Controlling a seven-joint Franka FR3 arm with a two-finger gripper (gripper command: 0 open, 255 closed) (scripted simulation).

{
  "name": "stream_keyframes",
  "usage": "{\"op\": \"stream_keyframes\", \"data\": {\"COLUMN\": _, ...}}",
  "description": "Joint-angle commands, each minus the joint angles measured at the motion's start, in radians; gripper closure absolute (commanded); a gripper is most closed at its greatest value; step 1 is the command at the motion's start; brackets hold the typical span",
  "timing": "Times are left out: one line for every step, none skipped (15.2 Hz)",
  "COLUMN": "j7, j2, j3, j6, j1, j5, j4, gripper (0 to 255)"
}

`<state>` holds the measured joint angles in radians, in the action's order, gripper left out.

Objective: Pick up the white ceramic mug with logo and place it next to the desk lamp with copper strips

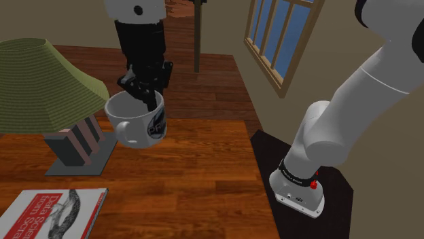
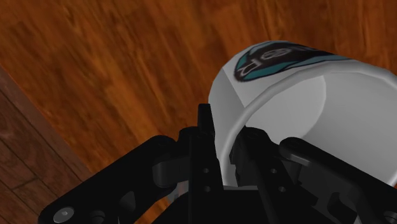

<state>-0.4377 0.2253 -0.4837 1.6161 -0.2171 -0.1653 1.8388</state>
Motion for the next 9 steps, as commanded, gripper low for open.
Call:
{"op": "stream_keyframes", "data": {"j7": 0.002, "j2": 0.003, "j3": -0.002, "j6": 0.027, "j1": -0.001, "j5": -0.002, "j4": 0.029, "gripper": 255}}
{"op": "stream_keyframes", "data": {"j7": 0.004, "j2": 0.005, "j3": -0.002, "j6": 0.041, "j1": -0.002, "j5": -0.003, "j4": 0.045, "gripper": 255}}
{"op": "stream_keyframes", "data": {"j7": 0.005, "j2": 0.007, "j3": -0.003, "j6": 0.054, "j1": -0.002, "j5": -0.004, "j4": 0.06, "gripper": 255}}
{"op": "stream_keyframes", "data": {"j7": 0.007, "j2": 0.008, "j3": -0.003, "j6": 0.067, "j1": -0.003, "j5": -0.005, "j4": 0.074, "gripper": 255}}
{"op": "stream_keyframes", "data": {"j7": 0.008, "j2": 0.009, "j3": -0.004, "j6": 0.081, "j1": -0.003, "j5": -0.006, "j4": 0.089, "gripper": 255}}
{"op": "stream_keyframes", "data": {"j7": 0.009, "j2": 0.01, "j3": -0.005, "j6": 0.094, "j1": -0.004, "j5": -0.007, "j4": 0.103, "gripper": 255}}
{"op": "stream_keyframes", "data": {"j7": 0.01, "j2": 0.011, "j3": -0.005, "j6": 0.107, "j1": -0.004, "j5": -0.008, "j4": 0.117, "gripper": 255}}
{"op": "stream_keyframes", "data": {"j7": 0.011, "j2": 0.011, "j3": -0.006, "j6": 0.121, "j1": -0.005, "j5": -0.009, "j4": 0.131, "gripper": 255}}
{"op": "stream_keyframes", "data": {"j7": 0.012, "j2": 0.012, "j3": -0.007, "j6": 0.134, "j1": -0.005, "j5": -0.01, "j4": 0.145, "gripper": 255}}
